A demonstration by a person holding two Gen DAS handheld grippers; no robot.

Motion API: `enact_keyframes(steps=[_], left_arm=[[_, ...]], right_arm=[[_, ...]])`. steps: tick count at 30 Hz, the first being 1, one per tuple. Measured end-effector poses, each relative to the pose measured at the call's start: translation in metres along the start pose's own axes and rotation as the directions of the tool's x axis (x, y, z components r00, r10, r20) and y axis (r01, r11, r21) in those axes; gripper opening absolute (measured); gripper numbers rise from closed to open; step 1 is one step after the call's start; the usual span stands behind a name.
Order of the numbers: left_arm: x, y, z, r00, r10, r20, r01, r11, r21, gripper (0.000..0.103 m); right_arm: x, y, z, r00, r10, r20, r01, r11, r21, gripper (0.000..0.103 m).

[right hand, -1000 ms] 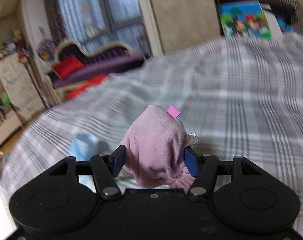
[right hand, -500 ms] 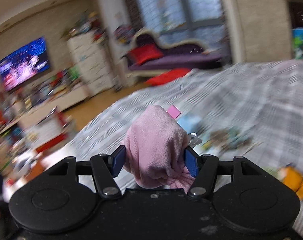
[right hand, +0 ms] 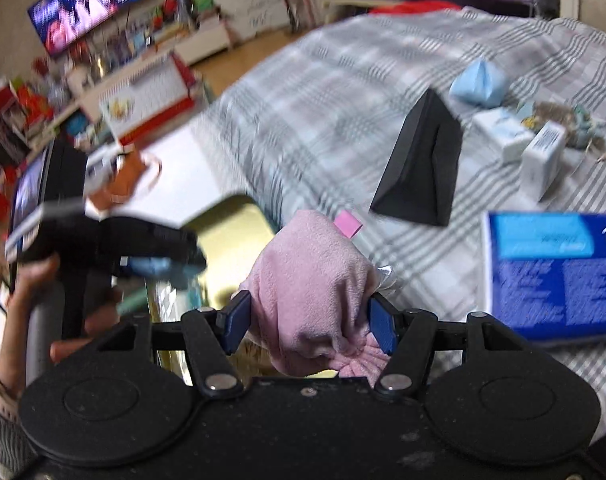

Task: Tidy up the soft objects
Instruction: 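Carry the mask and pink pouch to the gold tray and release both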

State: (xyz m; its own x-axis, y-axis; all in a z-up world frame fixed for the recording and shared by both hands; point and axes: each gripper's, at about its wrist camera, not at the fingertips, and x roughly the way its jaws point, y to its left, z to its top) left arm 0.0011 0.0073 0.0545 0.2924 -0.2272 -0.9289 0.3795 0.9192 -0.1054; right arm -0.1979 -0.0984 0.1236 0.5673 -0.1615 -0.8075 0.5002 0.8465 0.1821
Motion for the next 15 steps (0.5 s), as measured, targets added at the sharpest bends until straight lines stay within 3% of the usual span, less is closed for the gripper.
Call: enact_keyframes(steps=[5, 15], left_arm=[[0.013, 0.006, 0.0, 0.998, -0.032, -0.048, 0.032, 0.999, -0.009, 0.056], [0.017, 0.017, 0.003, 0.996, -0.059, -0.061, 0.055, 0.996, -0.071, 0.056]], right_arm=[[0.016, 0.018, -0.009, 0.998, -0.045, -0.045, 0.042, 0.997, -0.062, 0.061], [0.041, 0.035, -0.006, 0.996, -0.033, -0.083, 0.025, 0.995, -0.097, 0.061]])
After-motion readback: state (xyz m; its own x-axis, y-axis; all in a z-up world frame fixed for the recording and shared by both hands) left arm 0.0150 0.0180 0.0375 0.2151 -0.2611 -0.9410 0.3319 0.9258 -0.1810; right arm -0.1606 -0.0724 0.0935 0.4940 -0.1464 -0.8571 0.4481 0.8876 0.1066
